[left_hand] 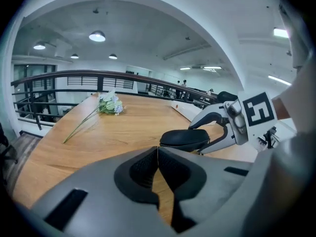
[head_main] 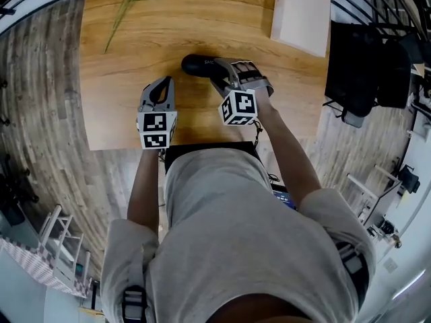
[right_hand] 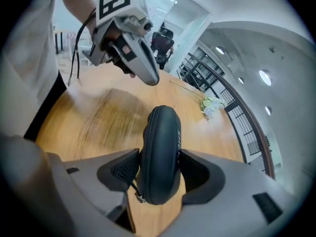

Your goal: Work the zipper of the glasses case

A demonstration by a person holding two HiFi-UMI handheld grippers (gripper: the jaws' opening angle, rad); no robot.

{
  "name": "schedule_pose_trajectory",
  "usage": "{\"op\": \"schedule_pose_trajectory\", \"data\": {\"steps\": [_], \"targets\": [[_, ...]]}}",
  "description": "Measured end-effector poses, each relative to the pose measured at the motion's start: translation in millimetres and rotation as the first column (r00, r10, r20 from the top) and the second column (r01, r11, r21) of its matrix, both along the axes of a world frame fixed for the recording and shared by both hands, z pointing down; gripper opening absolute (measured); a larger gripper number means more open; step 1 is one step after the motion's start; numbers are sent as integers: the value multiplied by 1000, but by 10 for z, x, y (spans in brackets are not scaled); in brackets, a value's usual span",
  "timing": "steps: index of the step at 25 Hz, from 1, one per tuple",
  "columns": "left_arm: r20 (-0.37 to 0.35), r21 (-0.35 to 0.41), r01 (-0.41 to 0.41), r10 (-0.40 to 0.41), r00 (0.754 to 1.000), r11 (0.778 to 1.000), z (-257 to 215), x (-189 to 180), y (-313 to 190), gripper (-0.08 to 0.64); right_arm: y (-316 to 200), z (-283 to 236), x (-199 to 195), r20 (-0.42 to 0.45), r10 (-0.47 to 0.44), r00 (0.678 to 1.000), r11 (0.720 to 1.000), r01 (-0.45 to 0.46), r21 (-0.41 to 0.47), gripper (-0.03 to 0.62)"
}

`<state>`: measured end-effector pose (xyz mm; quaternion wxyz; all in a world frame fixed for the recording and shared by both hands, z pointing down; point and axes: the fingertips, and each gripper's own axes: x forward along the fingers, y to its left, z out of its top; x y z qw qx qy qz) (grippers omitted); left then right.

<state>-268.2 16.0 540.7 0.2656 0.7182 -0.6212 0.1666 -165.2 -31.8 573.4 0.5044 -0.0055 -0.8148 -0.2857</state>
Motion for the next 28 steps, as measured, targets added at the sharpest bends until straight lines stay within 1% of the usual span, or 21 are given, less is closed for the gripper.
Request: {"op": "schedule_pose_trajectory", "data": {"steps": [2,3,4,5,6,7,8,9,10,11,12,14,16,17,18,21,25,26,27,28], "targets": [[35,19,-70,70,997,997,-115,50,-66,25,29,-70,39,24,17,1000,995,-14,-95,281],[59,29,-120,118,991,992,-174,94,-97,25,53,-96,66,31,22,999,989,-17,-148,279],[85,38,-181,178,980,983,-231,156,-123,25,81,-120,98,35,25,999,979,-18,-204,279],[115,45,-253,247,962,966,-282,238,-141,25,111,-142,135,38,28,999,966,-18,-257,279],[150,46,-333,323,935,942,-320,336,-149,25,139,-164,176,40,30,999,952,-16,-306,278],[190,38,-414,400,897,910,-340,446,-147,26,163,-184,220,43,30,999,937,-14,-350,278],[231,19,-493,476,848,870,-343,561,-138,29,187,-202,265,44,29,999,922,-10,-387,278],[268,-9,-568,549,791,823,-332,680,-121,61,214,-216,311,43,26,999,907,-5,-420,278],[295,-40,-636,617,730,771,-312,801,-98,170,247,-228,360,41,21,999,894,-1,-448,278],[314,-70,-692,674,669,719,-289,915,-75,243,282,-236,410,38,16,999,883,4,-470,278],[331,-97,-734,717,613,672,-265,1017,-60,276,312,-242,459,36,11,999,875,8,-484,278],[363,-142,-791,775,517,595,-209,1193,-53,307,347,-251,543,34,2,999,865,15,-501,278],[382,-177,-831,815,436,527,-147,1365,-47,328,371,-263,600,33,-3,999,858,19,-513,278],[384,-184,-847,830,405,498,-121,1450,-43,333,386,-268,618,33,-4,999,855,20,-519,278],[383,-184,-860,841,383,476,-97,1531,-45,339,401,-268,631,33,-6,999,851,22,-525,278],[387,-199,-880,860,334,431,19,1713,-82,344,436,-250,659,32,-17,999,836,32,-548,278],[407,-271,-890,881,240,368,267,1811,-63,344,464,-190,669,43,1,999,815,24,-579,276],[410,-281,-892,884,222,354,319,1826,-47,344,466,-162,674,40,4,999,814,20,-581,276],[408,-288,-894,888,211,344,363,1837,-31,341,466,-135,679,37,3,999,812,19,-583,276],[403,-290,-895,892,206,338,399,1844,-17,325,463,-109,681,36,3,999,809,18,-588,276]]}}
